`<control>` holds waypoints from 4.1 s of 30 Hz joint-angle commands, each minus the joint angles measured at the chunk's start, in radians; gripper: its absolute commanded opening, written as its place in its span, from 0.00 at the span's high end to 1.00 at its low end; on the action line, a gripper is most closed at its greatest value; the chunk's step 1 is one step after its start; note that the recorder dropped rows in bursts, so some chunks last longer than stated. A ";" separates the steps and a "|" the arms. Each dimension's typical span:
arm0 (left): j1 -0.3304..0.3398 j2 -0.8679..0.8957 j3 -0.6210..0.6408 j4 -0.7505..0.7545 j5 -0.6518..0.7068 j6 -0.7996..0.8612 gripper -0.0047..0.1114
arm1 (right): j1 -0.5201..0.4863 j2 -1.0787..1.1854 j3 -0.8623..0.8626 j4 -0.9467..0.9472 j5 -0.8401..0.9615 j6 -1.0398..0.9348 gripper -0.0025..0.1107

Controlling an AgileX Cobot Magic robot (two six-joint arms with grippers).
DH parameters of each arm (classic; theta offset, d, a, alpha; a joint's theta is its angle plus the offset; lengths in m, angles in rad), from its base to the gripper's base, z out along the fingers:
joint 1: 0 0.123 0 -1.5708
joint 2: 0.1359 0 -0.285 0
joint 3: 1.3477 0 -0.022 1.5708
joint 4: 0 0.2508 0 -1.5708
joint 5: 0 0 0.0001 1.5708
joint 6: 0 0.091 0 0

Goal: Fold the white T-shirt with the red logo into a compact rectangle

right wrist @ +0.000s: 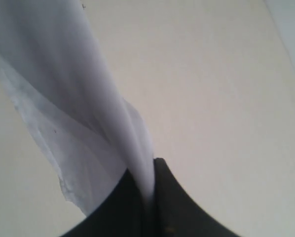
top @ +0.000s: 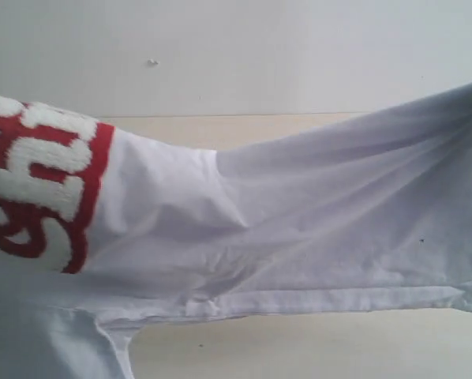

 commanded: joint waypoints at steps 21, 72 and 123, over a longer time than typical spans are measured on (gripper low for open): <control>0.282 0.841 0.046 0.087 -0.593 -0.036 0.96 | -0.002 0.539 0.002 -0.170 -0.354 -0.018 0.98; 0.414 1.186 0.046 0.031 -1.265 -0.270 0.96 | -0.002 0.842 -0.043 -0.163 -1.025 0.202 0.29; 0.437 1.186 0.046 0.031 -1.257 -0.532 0.17 | -0.002 0.842 -0.086 -0.163 -0.913 0.254 0.29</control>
